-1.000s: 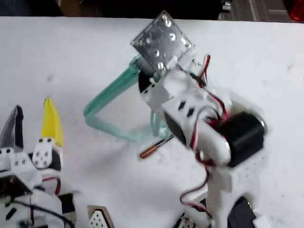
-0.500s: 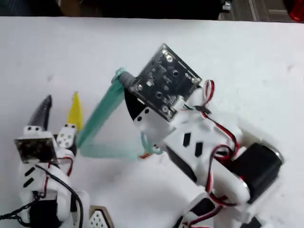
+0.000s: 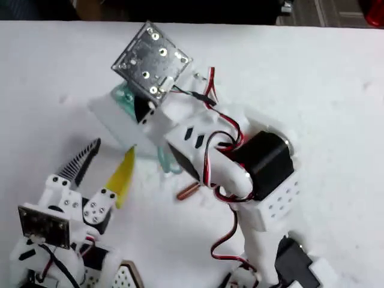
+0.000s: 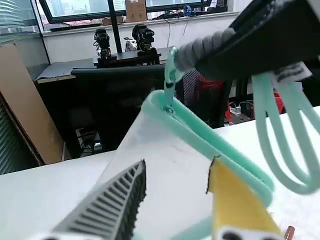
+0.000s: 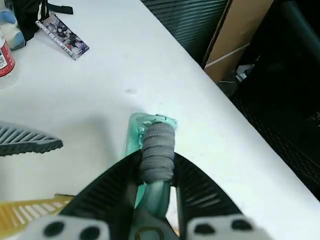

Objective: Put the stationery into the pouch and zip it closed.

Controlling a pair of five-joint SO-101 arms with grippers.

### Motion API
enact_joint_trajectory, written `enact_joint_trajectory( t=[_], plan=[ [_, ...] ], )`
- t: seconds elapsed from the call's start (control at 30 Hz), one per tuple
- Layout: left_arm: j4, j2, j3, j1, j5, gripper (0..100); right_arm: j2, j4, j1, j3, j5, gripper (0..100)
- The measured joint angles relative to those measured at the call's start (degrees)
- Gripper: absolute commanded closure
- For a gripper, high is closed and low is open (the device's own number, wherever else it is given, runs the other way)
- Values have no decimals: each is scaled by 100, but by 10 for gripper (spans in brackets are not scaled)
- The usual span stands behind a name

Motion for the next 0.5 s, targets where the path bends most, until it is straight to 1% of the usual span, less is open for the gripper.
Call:
enact_joint_trajectory(
  t=[0.1,0.17,0.3,0.5],
  plan=[
    [-35,0,132,18,0,778,9,378,-35,9,9,981],
    [-193,0,308,18,0,778,9,431,-88,149,9,981],
    [-484,0,598,18,0,778,-132,431,-141,747,9,981],
    [-492,0,659,18,0,775,-404,431,-264,1714,9,981]
  ],
)
